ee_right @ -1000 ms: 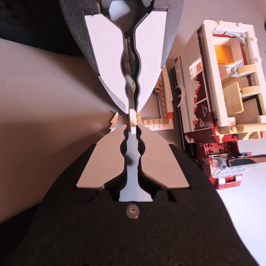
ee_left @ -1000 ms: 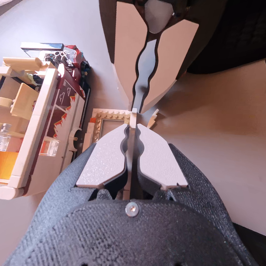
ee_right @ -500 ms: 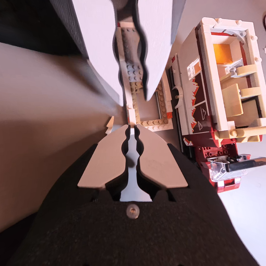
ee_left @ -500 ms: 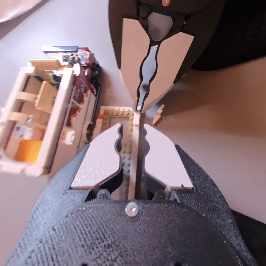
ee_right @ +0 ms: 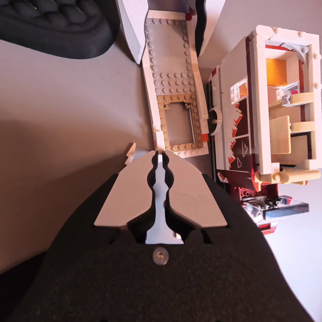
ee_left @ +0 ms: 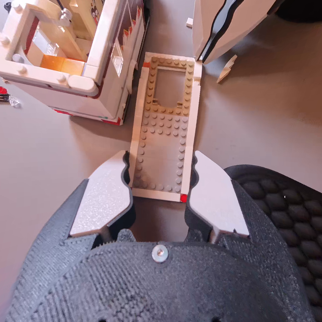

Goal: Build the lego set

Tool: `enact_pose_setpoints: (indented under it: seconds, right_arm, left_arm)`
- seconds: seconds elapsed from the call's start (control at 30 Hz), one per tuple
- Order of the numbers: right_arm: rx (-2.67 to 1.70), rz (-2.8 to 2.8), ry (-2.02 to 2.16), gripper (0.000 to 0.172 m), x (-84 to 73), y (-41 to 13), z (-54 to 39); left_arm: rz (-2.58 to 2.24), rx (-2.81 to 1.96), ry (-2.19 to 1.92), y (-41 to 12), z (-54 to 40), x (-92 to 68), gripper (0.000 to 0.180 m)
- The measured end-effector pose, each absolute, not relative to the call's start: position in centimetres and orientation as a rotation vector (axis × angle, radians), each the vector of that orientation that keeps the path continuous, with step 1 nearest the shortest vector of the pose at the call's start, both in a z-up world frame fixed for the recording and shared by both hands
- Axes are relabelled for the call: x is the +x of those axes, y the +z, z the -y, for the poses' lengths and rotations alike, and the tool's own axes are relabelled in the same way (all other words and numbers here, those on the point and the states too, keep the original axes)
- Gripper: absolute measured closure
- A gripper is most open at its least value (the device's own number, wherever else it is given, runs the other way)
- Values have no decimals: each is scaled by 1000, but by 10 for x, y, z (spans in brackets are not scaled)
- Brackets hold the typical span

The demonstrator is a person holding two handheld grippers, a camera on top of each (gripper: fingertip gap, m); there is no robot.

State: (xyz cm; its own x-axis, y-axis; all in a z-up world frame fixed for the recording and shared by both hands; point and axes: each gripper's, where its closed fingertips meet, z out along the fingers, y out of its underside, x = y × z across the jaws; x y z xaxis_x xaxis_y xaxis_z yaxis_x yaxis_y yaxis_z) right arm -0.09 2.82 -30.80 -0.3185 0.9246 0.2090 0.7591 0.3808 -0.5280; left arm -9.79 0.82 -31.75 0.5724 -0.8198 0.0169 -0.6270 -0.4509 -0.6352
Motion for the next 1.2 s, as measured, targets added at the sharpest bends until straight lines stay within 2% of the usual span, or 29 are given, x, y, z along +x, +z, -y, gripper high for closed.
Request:
enact_pose_setpoints:
  seconds: [0.53, 0.87, 1.0, 1.2]
  right_arm:
    - [-1371, 2380, 208, 169, 0, -310, -28]
    - [-1317, 2214, 364, 165, -9, -302, -24]
    - [-1298, 2231, 345, 172, -9, -305, -23]
    - [-1310, 2261, 283, 172, -9, -306, -23]
  left_arm:
    - [-1164, -2240, -430, -318, -7, -98, 112]
    - [-1155, -2235, -427, -318, -7, -98, 112]
    - [-1151, -2235, -427, -318, -7, -98, 112]
    - [-1161, -2225, -429, -318, -7, -98, 112]
